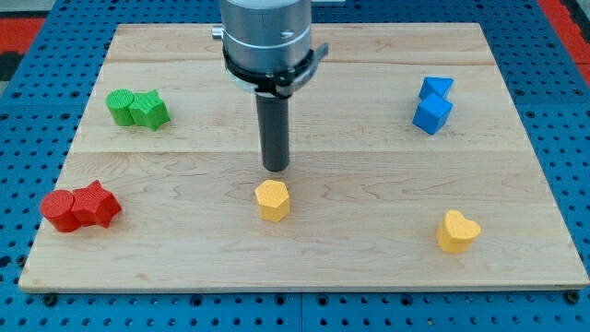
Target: Place the yellow hexagon at the top of the yellow heart
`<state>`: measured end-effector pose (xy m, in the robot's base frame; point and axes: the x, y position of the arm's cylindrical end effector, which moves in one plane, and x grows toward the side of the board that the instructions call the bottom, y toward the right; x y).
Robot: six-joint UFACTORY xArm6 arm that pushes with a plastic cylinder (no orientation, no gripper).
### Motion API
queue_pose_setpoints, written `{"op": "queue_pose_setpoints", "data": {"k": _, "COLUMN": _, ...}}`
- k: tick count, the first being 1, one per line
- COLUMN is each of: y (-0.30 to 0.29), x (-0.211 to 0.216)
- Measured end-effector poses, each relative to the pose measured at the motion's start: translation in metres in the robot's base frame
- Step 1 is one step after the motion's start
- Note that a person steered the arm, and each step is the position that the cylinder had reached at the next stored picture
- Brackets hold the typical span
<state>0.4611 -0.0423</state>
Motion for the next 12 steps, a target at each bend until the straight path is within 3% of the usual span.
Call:
{"op": "queue_pose_setpoints", "data": {"k": 1, "y": -0.017, "x": 0.037}}
{"op": "queue_pose_setpoints", "data": {"k": 2, "y": 0.065, "x": 0.066}}
{"op": "queue_pose_setpoints", "data": {"k": 3, "y": 0.04, "x": 0.074}}
{"op": "queue_pose_setpoints", "data": {"k": 4, "y": 0.003, "x": 0.122}}
{"op": "queue_pose_setpoints", "data": {"k": 6, "y": 0.091, "x": 0.096}}
{"op": "queue_pose_setpoints", "data": {"k": 9, "y": 0.103, "x": 0.096}}
{"op": "queue_pose_setpoints", "data": {"k": 10, "y": 0.077, "x": 0.084}}
{"op": "queue_pose_setpoints", "data": {"k": 11, "y": 0.15, "x": 0.085}}
{"op": "queue_pose_setpoints", "data": {"k": 12, "y": 0.161, "x": 0.087}}
